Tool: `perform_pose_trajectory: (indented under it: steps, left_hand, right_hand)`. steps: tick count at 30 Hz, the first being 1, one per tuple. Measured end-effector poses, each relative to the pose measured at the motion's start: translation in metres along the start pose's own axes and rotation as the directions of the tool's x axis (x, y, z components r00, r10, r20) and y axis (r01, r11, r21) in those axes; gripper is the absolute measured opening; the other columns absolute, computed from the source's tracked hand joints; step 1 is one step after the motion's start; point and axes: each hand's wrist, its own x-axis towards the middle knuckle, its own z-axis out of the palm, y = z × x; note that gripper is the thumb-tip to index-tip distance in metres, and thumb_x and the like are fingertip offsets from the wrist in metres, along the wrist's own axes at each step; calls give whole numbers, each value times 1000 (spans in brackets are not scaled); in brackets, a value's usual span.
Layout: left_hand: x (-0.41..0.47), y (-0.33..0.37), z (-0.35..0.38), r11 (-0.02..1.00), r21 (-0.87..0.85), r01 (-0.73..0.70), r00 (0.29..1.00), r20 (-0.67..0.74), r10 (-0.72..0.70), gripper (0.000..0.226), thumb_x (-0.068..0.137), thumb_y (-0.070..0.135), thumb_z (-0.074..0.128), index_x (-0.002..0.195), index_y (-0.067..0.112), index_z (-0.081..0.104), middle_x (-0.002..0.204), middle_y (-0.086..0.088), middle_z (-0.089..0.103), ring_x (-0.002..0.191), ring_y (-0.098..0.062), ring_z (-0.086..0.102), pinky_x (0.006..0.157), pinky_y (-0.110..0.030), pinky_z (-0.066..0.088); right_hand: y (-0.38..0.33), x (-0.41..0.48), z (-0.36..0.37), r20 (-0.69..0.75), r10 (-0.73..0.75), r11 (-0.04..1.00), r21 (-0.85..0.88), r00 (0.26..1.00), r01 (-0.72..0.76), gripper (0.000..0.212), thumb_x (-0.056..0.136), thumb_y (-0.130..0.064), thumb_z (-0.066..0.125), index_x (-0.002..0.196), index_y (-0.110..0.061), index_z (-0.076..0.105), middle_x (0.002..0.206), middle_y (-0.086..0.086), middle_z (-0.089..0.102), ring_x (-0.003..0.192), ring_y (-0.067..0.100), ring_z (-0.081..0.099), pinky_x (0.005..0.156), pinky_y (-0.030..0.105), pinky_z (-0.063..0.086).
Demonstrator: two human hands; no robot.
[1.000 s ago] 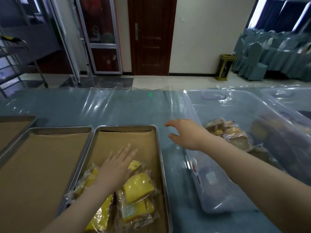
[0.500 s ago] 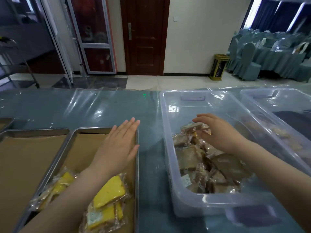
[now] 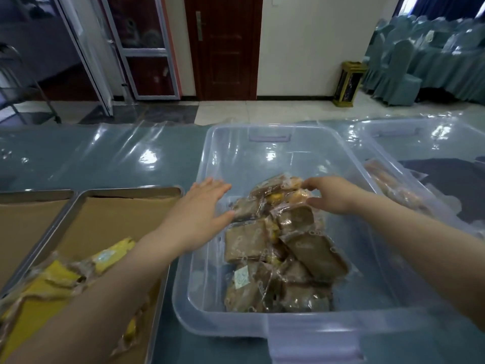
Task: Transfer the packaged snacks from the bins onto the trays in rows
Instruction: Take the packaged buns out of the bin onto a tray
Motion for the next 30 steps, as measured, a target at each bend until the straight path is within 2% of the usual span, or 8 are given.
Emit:
perform_pose_trajectory:
  steps: [5, 11, 14, 18, 21, 25, 28, 30]
  left_hand:
    - [10, -2, 6, 977, 210, 33, 997, 66, -48, 71, 91, 54, 40, 149, 25, 13, 157, 4, 8, 143, -9, -2, 114, -27, -2]
    - [12, 0, 6, 935, 354, 29, 993, 95, -67, 63, 92, 53, 39, 147, 25, 24, 156, 1, 19, 144, -15, 4, 115, -32, 4]
    - [17, 3, 6, 926, 377, 15, 991, 115, -63, 49, 98, 41, 33, 143, 23, 33, 153, -2, 25, 144, -19, 6, 114, -33, 4]
    - [18, 4, 6, 821, 571, -3, 983, 153, -103, 46, 98, 43, 31, 137, 22, 40, 146, -4, 35, 143, -22, 11, 114, -36, 7]
    - [29, 20, 10, 746, 662, -71, 959, 250, -131, 42, 96, 43, 37, 128, 19, 47, 134, -3, 49, 137, -23, 23, 112, -39, 11]
    - [43, 56, 41, 818, 480, -317, 829, 559, -6, 47, 88, 36, 59, 131, 23, 47, 139, -1, 45, 139, -21, 22, 111, -54, 5]
    - [44, 67, 66, 726, 377, -576, 642, 758, 115, 72, 80, 28, 70, 141, 31, 33, 150, -3, 28, 142, -23, 11, 112, -54, 3]
    - [42, 68, 79, 665, 346, -662, 583, 795, 167, 77, 78, 23, 72, 143, 30, 31, 155, -5, 16, 143, -26, 5, 113, -53, 1]
  right_hand:
    - [-14, 14, 17, 257, -117, 993, 37, 959, 111, 58, 90, -57, 46, 133, -18, 49, 137, 7, 50, 121, 26, 48, 99, 33, 37]
    - [-27, -10, 9, 420, -64, 984, -123, 905, 126, 118, 58, -88, 42, 149, -15, 24, 155, 12, 19, 141, 34, 19, 113, 48, 23]
    - [-24, -20, 14, 411, -19, 935, -317, 912, 162, 101, 65, -66, 71, 143, -14, 34, 143, 11, 34, 128, 32, 38, 102, 44, 42]
    - [-22, -3, 12, 296, -61, 965, -225, 953, 132, 48, 77, -37, 75, 112, -8, 58, 101, 6, 62, 83, 20, 59, 64, 30, 50]
    - [-16, 6, 5, 179, -25, 992, -114, 984, 46, 44, 76, -30, 73, 113, -10, 58, 106, 8, 64, 89, 24, 60, 70, 33, 52]
    - [0, 6, 3, -12, 80, 997, -19, 997, -80, 40, 75, -40, 69, 107, -21, 53, 101, 3, 60, 89, 27, 57, 68, 33, 46]
    - [6, 6, 3, -105, 149, 988, 60, 983, -143, 30, 75, -37, 67, 97, -21, 52, 91, 1, 58, 80, 25, 54, 63, 31, 42]
    - [7, 8, 4, -108, 158, 986, 74, 981, -151, 28, 76, -35, 66, 96, -20, 52, 86, 1, 56, 79, 24, 55, 62, 30, 42]
